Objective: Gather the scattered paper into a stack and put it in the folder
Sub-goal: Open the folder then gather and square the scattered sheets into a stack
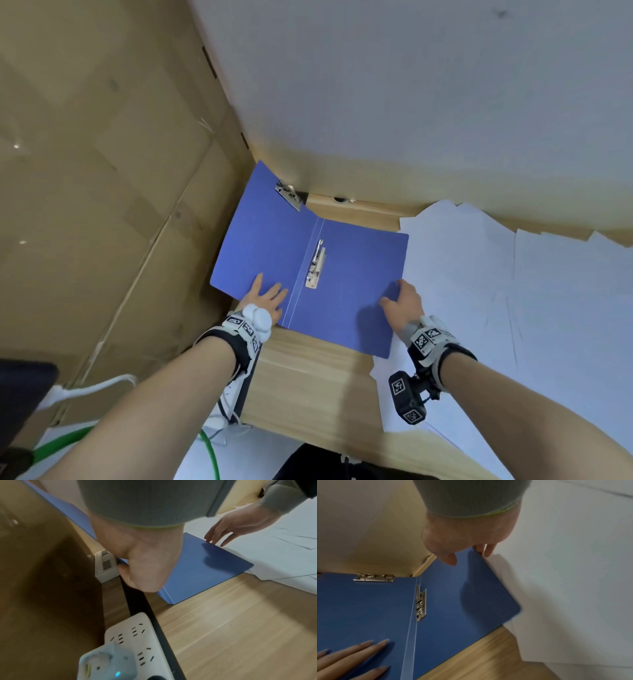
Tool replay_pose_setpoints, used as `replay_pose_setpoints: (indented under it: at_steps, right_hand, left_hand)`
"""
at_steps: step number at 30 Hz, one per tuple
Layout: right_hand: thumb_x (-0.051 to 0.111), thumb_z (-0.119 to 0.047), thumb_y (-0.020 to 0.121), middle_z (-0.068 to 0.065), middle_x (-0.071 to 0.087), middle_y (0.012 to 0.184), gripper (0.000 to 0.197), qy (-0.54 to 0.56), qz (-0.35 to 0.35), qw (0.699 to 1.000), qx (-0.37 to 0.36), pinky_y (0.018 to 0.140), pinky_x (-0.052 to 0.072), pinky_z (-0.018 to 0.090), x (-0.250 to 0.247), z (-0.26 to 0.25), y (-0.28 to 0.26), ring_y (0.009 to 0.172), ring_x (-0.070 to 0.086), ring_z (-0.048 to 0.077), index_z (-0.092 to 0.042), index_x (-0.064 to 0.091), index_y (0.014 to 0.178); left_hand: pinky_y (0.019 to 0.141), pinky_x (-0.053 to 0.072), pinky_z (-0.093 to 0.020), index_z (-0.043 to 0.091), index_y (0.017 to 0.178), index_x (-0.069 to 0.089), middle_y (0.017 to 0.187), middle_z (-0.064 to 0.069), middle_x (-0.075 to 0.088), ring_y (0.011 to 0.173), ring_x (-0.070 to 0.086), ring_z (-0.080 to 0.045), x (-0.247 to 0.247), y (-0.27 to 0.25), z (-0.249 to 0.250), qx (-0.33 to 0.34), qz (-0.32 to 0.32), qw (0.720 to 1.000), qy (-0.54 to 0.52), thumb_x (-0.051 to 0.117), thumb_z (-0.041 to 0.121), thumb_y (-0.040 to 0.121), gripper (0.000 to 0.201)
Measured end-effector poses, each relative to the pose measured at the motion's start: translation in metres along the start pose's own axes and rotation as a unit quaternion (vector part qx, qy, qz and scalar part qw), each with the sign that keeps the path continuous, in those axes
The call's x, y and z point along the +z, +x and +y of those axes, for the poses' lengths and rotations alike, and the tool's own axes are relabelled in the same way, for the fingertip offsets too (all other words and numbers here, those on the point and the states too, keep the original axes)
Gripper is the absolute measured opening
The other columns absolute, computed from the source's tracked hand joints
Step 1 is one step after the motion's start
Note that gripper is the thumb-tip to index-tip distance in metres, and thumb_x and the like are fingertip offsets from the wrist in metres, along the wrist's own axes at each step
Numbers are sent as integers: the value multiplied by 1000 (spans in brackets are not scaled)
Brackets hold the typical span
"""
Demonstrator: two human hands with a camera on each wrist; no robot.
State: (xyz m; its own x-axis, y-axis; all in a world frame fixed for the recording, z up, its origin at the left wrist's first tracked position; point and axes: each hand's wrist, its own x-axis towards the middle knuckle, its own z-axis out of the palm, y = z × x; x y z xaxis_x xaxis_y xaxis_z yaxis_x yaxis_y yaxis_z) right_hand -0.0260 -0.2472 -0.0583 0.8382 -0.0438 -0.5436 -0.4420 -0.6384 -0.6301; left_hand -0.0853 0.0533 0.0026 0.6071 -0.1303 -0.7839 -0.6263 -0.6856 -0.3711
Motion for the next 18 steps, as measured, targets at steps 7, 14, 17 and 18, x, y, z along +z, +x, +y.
replay_pose_setpoints:
  at_steps: [7,14,17,18]
  right_hand:
    - [59,-31,86,12,43,148,70,5,-33,999,12,109,40,45,10,-13,8,134,44,32,-16,34,150]
    - [58,-20,91,17,48,144,58,-17,-32,999,8,104,42,43,-13,-7,2,131,47,36,-2,40,144]
    - [61,-27,89,12,41,152,68,-24,-19,1000,2,111,37,45,-26,4,-5,139,41,30,-10,36,149]
    - [60,-27,89,10,40,153,67,-27,-12,1000,11,112,36,45,-34,12,-11,140,40,28,-13,35,150]
  left_hand:
    - [113,4,-66,12,148,23,161,-16,-5,149,-5,-33,19,-6,-16,-9,-26,998,-59,41,23,100,52]
    - [112,20,-54,13,136,39,158,-12,17,144,18,-28,-12,14,-9,8,64,989,-136,53,20,86,52]
    - [105,29,-46,15,128,44,146,-7,36,131,37,-26,-28,28,0,21,107,980,-168,50,18,82,47]
    - [103,31,-45,16,127,44,140,-6,41,126,40,-26,-36,37,5,34,124,976,-175,49,19,83,45]
